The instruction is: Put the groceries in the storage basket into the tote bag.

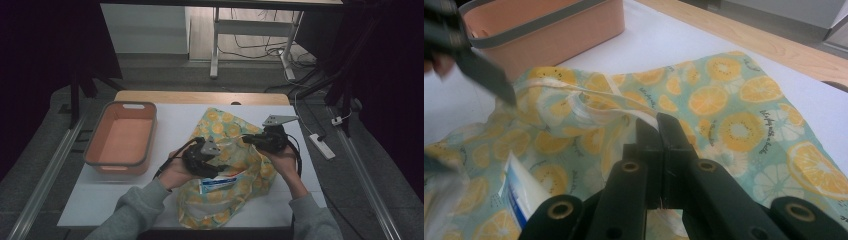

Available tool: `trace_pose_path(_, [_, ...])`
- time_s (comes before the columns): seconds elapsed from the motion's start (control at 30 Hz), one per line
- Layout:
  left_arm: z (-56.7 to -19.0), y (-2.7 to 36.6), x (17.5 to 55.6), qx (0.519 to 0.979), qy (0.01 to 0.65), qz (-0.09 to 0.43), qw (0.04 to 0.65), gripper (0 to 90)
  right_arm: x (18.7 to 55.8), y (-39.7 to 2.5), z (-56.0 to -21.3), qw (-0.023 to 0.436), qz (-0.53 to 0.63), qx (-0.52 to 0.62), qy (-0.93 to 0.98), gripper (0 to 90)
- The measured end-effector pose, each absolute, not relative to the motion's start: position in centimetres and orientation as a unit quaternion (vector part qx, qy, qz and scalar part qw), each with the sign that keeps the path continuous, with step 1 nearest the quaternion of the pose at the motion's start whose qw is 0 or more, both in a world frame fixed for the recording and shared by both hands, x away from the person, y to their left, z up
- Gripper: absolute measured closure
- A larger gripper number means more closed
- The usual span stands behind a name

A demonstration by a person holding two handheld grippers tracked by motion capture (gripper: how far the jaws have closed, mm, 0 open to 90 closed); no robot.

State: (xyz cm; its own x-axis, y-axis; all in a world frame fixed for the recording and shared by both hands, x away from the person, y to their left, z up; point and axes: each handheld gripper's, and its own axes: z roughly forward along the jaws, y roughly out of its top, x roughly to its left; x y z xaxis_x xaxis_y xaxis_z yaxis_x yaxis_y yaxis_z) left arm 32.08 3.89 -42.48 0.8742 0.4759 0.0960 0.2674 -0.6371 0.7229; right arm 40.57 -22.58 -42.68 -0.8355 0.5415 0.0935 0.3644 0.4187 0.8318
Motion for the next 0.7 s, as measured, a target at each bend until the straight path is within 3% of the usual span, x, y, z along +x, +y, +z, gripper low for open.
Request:
trace_pose_path(0.3, [-42.7,10.0,33.3,0.863,0.285,0.137,0.394,39.5,40.5,-22.7,-43.1,0.095,0.458,0.275,0.84,88.6])
trace_pose_path(0.7, [-44.0,14.0,32.6,0.852,0.331,0.123,0.387,39.1,39.1,-23.4,-43.2,0.103,0.461,0.274,0.837,88.6])
